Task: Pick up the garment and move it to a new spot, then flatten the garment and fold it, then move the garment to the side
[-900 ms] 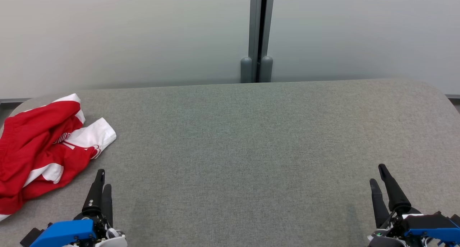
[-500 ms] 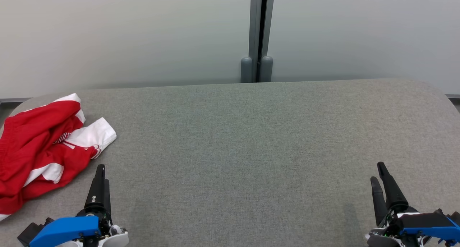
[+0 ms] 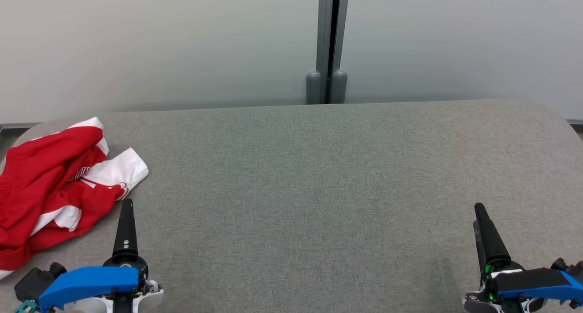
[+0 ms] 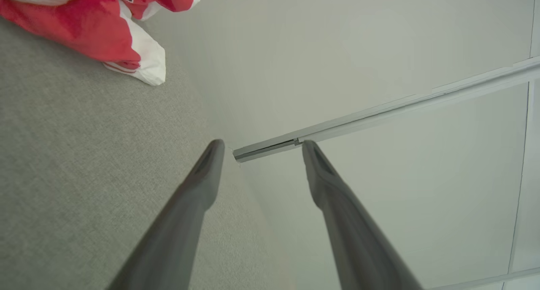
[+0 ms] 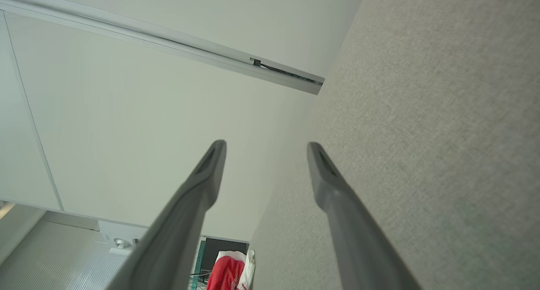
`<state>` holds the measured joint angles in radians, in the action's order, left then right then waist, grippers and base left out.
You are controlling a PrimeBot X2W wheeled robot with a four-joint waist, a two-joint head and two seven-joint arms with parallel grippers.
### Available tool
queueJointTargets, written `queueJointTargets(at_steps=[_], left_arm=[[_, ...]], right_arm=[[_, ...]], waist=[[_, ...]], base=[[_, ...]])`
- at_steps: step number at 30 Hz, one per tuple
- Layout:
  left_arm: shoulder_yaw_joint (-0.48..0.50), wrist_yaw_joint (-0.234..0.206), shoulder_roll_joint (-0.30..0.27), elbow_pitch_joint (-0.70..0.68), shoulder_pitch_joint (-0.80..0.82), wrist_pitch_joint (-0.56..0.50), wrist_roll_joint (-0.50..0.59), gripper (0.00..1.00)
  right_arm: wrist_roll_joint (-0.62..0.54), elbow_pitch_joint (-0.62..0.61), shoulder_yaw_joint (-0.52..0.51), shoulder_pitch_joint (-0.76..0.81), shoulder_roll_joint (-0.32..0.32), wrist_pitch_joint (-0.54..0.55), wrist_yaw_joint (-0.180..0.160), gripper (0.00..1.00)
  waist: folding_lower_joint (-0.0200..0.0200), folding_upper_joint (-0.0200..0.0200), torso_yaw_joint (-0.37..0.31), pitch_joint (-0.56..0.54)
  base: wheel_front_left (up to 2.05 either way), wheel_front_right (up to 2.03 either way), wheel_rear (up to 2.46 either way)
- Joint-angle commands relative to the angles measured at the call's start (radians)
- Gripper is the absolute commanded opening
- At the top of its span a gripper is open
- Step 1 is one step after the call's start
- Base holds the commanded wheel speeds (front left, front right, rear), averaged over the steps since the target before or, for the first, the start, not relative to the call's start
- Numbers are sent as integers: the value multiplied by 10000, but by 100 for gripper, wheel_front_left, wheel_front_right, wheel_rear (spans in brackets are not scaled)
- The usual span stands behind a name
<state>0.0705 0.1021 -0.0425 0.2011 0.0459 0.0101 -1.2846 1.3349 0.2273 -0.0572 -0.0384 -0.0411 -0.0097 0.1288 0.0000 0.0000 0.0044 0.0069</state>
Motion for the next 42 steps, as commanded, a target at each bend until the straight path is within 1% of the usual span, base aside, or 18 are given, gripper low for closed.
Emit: queueJointTargets(at_steps=[1,12,23,32,42], left_arm=[[-61,-42,-69,-231,232,88,365,100],[-388,-224,-76,-485,159,497,2753,100],[-744,-397,-81,-336,104,860,4913,100],[-918,-486,-85,-167,97,1127,6313,100],[-1045,-552,-92,43,163,1404,7580,100]], right_arm=[[-282,-226,18,-94,-58,-96,9,100],[-1863,-410,132,19,-69,-504,12,100],[-3347,-431,374,107,-80,-863,15,100],[-4590,-358,538,143,-88,-1136,18,100],[-5847,-348,634,135,-96,-1412,20,100]], waist=[[0,0,3,1],[0,0,35,-6],[0,0,90,-53],[0,0,113,-61],[0,0,110,-47]], base=[[0,0,0],[0,0,0],[0,0,0],[0,0,0],[0,0,0]])
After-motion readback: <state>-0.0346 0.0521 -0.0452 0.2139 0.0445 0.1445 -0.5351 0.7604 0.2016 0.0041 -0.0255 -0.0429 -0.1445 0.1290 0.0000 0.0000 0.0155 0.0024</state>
